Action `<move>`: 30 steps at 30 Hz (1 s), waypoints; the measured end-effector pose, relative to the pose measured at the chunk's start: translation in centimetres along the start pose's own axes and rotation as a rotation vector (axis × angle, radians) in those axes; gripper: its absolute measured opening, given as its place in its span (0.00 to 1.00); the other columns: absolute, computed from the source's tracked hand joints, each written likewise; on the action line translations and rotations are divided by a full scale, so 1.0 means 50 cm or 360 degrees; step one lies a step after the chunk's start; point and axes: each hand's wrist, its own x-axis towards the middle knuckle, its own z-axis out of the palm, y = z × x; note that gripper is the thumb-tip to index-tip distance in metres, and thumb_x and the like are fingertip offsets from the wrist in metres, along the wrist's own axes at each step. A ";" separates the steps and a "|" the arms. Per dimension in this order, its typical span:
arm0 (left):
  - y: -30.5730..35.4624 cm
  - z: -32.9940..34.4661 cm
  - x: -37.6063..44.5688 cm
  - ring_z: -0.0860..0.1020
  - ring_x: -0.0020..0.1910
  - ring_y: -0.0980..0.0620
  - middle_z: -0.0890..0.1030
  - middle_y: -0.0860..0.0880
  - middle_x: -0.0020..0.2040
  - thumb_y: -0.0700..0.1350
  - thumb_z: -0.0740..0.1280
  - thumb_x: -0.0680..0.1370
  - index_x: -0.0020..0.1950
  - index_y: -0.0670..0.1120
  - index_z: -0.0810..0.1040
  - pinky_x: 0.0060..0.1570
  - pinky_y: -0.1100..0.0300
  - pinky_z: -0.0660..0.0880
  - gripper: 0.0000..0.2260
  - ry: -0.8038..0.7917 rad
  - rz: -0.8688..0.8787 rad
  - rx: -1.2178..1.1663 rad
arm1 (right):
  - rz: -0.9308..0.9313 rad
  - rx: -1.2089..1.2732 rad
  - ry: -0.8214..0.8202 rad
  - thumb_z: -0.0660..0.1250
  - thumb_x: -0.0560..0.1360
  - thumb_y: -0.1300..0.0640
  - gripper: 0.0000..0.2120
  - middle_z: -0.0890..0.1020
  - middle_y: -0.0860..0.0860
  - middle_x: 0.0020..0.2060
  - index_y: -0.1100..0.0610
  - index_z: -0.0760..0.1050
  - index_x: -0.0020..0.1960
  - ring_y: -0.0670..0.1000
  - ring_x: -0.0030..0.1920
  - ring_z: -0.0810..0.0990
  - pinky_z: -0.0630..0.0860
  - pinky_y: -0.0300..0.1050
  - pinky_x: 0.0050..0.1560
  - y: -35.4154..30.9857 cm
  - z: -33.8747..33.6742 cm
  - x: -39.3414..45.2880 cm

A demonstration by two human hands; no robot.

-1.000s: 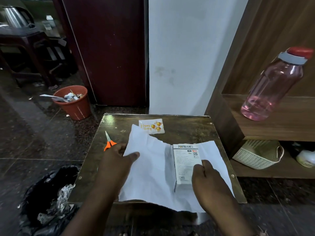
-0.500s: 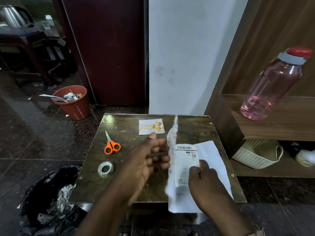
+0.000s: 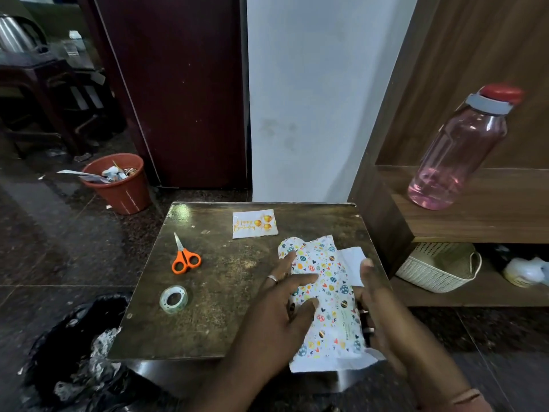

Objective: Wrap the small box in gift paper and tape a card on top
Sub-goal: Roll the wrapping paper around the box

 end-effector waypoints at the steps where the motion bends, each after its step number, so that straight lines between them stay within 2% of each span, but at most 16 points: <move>1: 0.004 0.003 -0.004 0.69 0.70 0.60 0.58 0.67 0.79 0.46 0.70 0.81 0.66 0.59 0.80 0.58 0.83 0.62 0.14 -0.0039 0.0010 0.0039 | -0.0063 -0.0107 -0.0006 0.54 0.71 0.20 0.37 0.88 0.54 0.45 0.48 0.86 0.45 0.57 0.48 0.85 0.80 0.57 0.56 0.006 -0.003 0.004; 2: 0.007 0.004 -0.006 0.65 0.72 0.61 0.57 0.66 0.80 0.47 0.69 0.82 0.68 0.58 0.78 0.55 0.84 0.62 0.15 -0.0078 0.0030 0.0076 | -0.0110 -0.0227 0.0026 0.55 0.64 0.16 0.38 0.88 0.52 0.46 0.45 0.86 0.44 0.57 0.50 0.85 0.80 0.60 0.59 0.012 -0.007 0.009; 3: 0.007 0.007 -0.007 0.61 0.75 0.66 0.57 0.65 0.80 0.47 0.68 0.83 0.70 0.58 0.77 0.57 0.84 0.61 0.15 -0.0113 0.0062 0.0101 | -0.0134 -0.0373 0.0073 0.60 0.63 0.17 0.36 0.88 0.52 0.46 0.46 0.86 0.43 0.58 0.50 0.86 0.79 0.62 0.60 0.016 -0.014 0.013; 5: 0.002 0.008 -0.007 0.50 0.78 0.72 0.54 0.66 0.81 0.48 0.66 0.84 0.71 0.59 0.75 0.69 0.75 0.62 0.16 -0.0169 0.0111 0.0121 | -0.0199 -0.0502 0.0023 0.68 0.73 0.30 0.23 0.88 0.53 0.43 0.48 0.86 0.43 0.59 0.48 0.87 0.80 0.65 0.59 0.029 -0.026 0.028; 7: -0.001 0.011 -0.006 0.45 0.79 0.72 0.50 0.67 0.82 0.49 0.64 0.85 0.73 0.61 0.72 0.77 0.63 0.59 0.16 -0.0245 0.0056 0.0102 | -0.0215 -0.0489 -0.0042 0.71 0.76 0.39 0.15 0.88 0.55 0.43 0.50 0.87 0.46 0.60 0.48 0.87 0.80 0.67 0.58 0.031 -0.033 0.027; 9: 0.003 0.014 -0.006 0.44 0.78 0.72 0.42 0.69 0.82 0.49 0.62 0.86 0.77 0.62 0.66 0.78 0.58 0.60 0.20 -0.0298 -0.0046 -0.0006 | -0.0222 -0.0392 -0.0058 0.73 0.76 0.43 0.13 0.88 0.54 0.40 0.52 0.87 0.45 0.57 0.43 0.87 0.83 0.60 0.54 0.033 -0.034 0.024; 11: 0.006 0.016 -0.006 0.42 0.77 0.74 0.36 0.68 0.81 0.50 0.63 0.85 0.81 0.65 0.55 0.80 0.54 0.60 0.27 -0.0311 -0.0206 -0.0140 | -0.0207 -0.0304 -0.0052 0.74 0.75 0.46 0.12 0.88 0.54 0.39 0.54 0.87 0.42 0.53 0.38 0.86 0.81 0.51 0.47 0.032 -0.032 0.023; 13: 0.004 0.015 0.000 0.45 0.80 0.67 0.40 0.64 0.83 0.55 0.66 0.83 0.81 0.68 0.48 0.80 0.51 0.59 0.34 -0.0264 -0.0382 -0.0278 | -0.0157 -0.0190 -0.0067 0.75 0.75 0.50 0.12 0.88 0.57 0.41 0.59 0.85 0.42 0.54 0.38 0.87 0.80 0.48 0.43 0.032 -0.030 0.026; 14: 0.002 0.013 0.003 0.51 0.81 0.64 0.46 0.62 0.84 0.56 0.68 0.82 0.82 0.67 0.48 0.80 0.52 0.60 0.36 -0.0215 -0.0449 -0.0331 | -0.0132 -0.0124 -0.0086 0.74 0.76 0.52 0.11 0.88 0.56 0.39 0.61 0.84 0.44 0.52 0.35 0.86 0.80 0.46 0.39 0.030 -0.029 0.023; 15: 0.002 0.011 0.004 0.59 0.79 0.64 0.57 0.61 0.83 0.56 0.68 0.82 0.82 0.65 0.51 0.77 0.56 0.64 0.35 -0.0179 -0.0500 -0.0378 | -0.0109 -0.0073 -0.0096 0.74 0.76 0.54 0.10 0.87 0.55 0.37 0.62 0.83 0.46 0.50 0.32 0.85 0.78 0.43 0.34 0.027 -0.027 0.019; 17: 0.012 0.007 0.006 0.74 0.67 0.69 0.74 0.67 0.70 0.52 0.68 0.83 0.78 0.64 0.62 0.68 0.63 0.73 0.26 -0.0178 -0.0576 -0.0534 | -0.0125 -0.0066 -0.0025 0.75 0.75 0.55 0.10 0.85 0.53 0.32 0.62 0.81 0.49 0.47 0.27 0.81 0.75 0.41 0.31 0.025 -0.026 0.018; 19: 0.015 0.009 0.005 0.81 0.61 0.63 0.81 0.63 0.64 0.48 0.65 0.84 0.75 0.61 0.70 0.65 0.55 0.77 0.19 -0.0163 -0.0601 -0.0651 | -0.0239 -0.0163 0.0137 0.78 0.73 0.54 0.12 0.83 0.52 0.30 0.60 0.80 0.49 0.47 0.27 0.77 0.73 0.41 0.29 0.027 -0.027 0.024; 22: 0.015 0.010 0.008 0.84 0.58 0.57 0.85 0.58 0.61 0.45 0.67 0.84 0.70 0.55 0.77 0.64 0.46 0.79 0.15 0.0055 -0.0699 -0.0675 | -0.0390 -0.0246 0.0215 0.78 0.74 0.58 0.08 0.80 0.51 0.27 0.61 0.81 0.46 0.47 0.25 0.74 0.73 0.42 0.28 0.028 -0.024 0.031; 24: 0.014 0.010 0.008 0.85 0.56 0.57 0.86 0.57 0.58 0.45 0.69 0.82 0.69 0.52 0.78 0.62 0.48 0.80 0.15 0.0132 -0.0786 -0.0696 | -0.0440 -0.0312 0.0209 0.76 0.75 0.59 0.04 0.84 0.51 0.31 0.58 0.83 0.42 0.50 0.31 0.80 0.80 0.47 0.34 0.029 -0.019 0.035; 26: 0.018 0.008 0.008 0.86 0.53 0.57 0.87 0.57 0.55 0.46 0.71 0.81 0.66 0.51 0.80 0.59 0.50 0.81 0.13 0.0133 -0.0833 -0.0703 | -0.0443 -0.0327 0.0195 0.75 0.76 0.57 0.07 0.87 0.50 0.36 0.54 0.85 0.39 0.54 0.40 0.86 0.85 0.55 0.45 0.033 -0.016 0.040; 30: 0.020 -0.001 0.009 0.86 0.50 0.56 0.88 0.57 0.50 0.45 0.74 0.79 0.61 0.51 0.81 0.52 0.55 0.82 0.11 0.0086 -0.0872 -0.0726 | -0.0359 -0.0240 0.0097 0.73 0.77 0.56 0.07 0.88 0.52 0.39 0.55 0.86 0.41 0.55 0.44 0.88 0.84 0.59 0.53 0.039 -0.016 0.041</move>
